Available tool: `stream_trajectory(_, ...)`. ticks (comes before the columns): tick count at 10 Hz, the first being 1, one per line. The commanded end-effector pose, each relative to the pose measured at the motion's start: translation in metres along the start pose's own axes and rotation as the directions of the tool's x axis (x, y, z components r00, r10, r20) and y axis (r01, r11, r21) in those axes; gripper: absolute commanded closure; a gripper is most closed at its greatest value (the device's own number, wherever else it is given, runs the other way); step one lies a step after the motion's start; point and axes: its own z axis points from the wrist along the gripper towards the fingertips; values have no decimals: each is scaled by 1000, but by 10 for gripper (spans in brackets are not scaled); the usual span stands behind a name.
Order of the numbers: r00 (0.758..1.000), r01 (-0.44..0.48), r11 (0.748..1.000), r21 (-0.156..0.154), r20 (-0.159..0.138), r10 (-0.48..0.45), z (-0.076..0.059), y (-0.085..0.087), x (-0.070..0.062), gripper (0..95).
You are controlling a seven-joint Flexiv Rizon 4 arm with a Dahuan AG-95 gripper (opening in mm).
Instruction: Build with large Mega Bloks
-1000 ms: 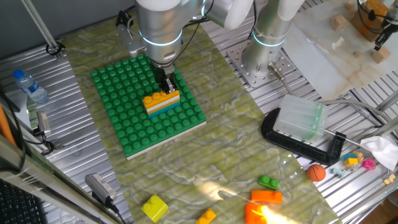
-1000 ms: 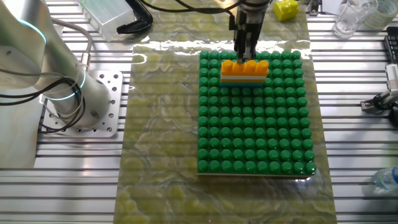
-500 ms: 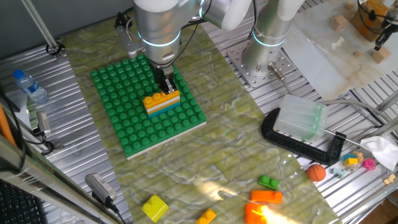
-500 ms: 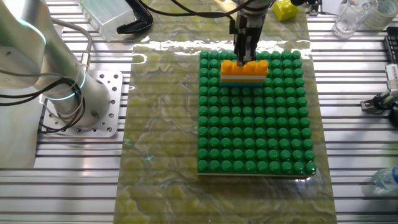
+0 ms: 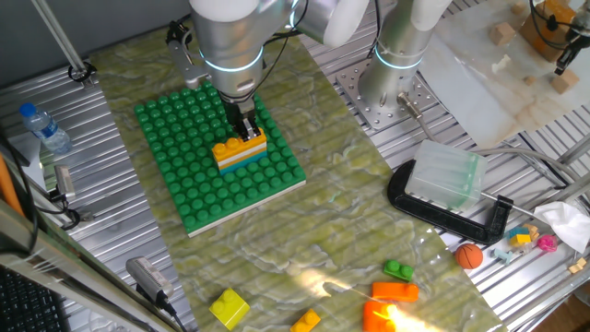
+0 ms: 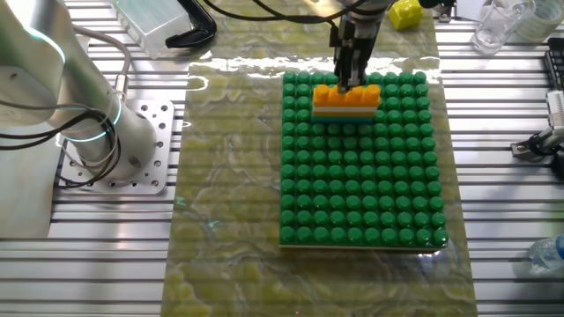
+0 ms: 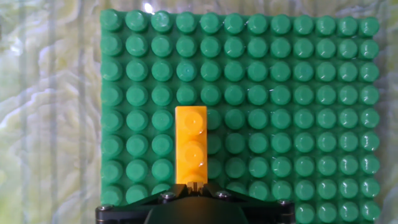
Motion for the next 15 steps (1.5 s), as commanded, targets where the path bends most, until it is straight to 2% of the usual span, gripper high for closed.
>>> stream_trajectory(1, 1000, -5, 1000, 15, 4, 5, 3, 1, 0, 950)
stream_trajectory(3, 1000, 3, 999, 35, 4, -3, -7, -1, 0, 950)
stream_trajectory(4, 1000, -1, 999, 49, 14, 0, -9, 1, -1, 950)
stream_trajectory(6, 1000, -5, 999, 54, 24, 4, -13, 4, -7, 950)
stream_trajectory(10, 999, -6, 999, 38, 42, 4, -24, 19, -24, 950)
stream_trajectory(13, 999, -2, 999, 34, 50, 0, -24, 38, -36, 950)
stream_trajectory(15, 998, -9, 1000, 8, 67, 8, -23, 55, -43, 950)
